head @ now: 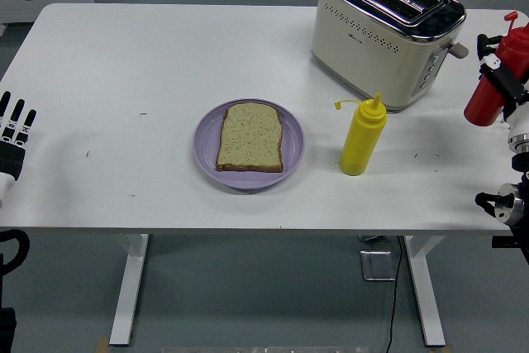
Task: Pick up the cup,pour liquid into bread,place the cup on the desk
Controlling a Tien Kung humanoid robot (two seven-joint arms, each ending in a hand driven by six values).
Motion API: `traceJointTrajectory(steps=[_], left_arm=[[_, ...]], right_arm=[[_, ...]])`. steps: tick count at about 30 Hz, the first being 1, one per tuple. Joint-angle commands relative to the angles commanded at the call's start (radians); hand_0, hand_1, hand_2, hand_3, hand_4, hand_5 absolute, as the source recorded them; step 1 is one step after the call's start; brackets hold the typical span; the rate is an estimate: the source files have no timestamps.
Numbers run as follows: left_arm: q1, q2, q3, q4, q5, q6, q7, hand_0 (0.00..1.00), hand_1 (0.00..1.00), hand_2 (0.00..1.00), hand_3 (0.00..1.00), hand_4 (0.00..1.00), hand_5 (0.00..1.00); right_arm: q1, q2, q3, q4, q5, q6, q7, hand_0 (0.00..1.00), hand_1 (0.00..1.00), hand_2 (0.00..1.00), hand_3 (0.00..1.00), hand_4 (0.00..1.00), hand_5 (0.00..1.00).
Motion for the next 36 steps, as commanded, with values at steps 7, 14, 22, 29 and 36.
traceJointTrajectory(steps=[7, 14, 22, 29, 36], left_arm=[[-0.002, -0.001, -0.003, 0.0, -0.001, 0.002, 0.0, 0.8, 0.77, 0.771, 0.709, 0.61, 0.998], [-0.006, -0.001, -0.002, 0.0, -0.001, 0.002, 0.0, 0.8, 0.77, 0.771, 0.709, 0.611, 0.998], [-0.006, 0.0, -0.005, 0.0, -0.001, 0.001, -0.001, 0.799, 0.77, 0.771, 0.709, 0.609, 0.998], [-0.006, 0.0, -0.006, 0.0, -0.002, 0.001, -0.001, 0.799, 0.77, 0.771, 0.708, 0.61, 0.998], [-0.007, -0.001, -0.004, 0.0, -0.002, 0.002, -0.001, 0.799, 0.77, 0.77, 0.709, 0.611, 0.998]], right_arm=[[-0.02, 0.013, -0.088, -0.004, 0.072, -0.031, 0.049, 0.248, 0.225, 0.364, 0.39, 0.734, 0.181], [-0.005, 0.031, -0.161, -0.024, 0.118, -0.053, 0.084, 0.251, 0.228, 0.363, 0.389, 0.733, 0.186], [-0.002, 0.039, -0.212, -0.038, 0.145, -0.074, 0.109, 0.254, 0.233, 0.366, 0.391, 0.734, 0.188], [-0.007, 0.036, -0.234, -0.049, 0.169, -0.086, 0.129, 0.277, 0.272, 0.394, 0.401, 0.739, 0.193], [-0.013, 0.03, -0.24, -0.056, 0.157, -0.079, 0.121, 0.318, 0.316, 0.408, 0.416, 0.739, 0.198]])
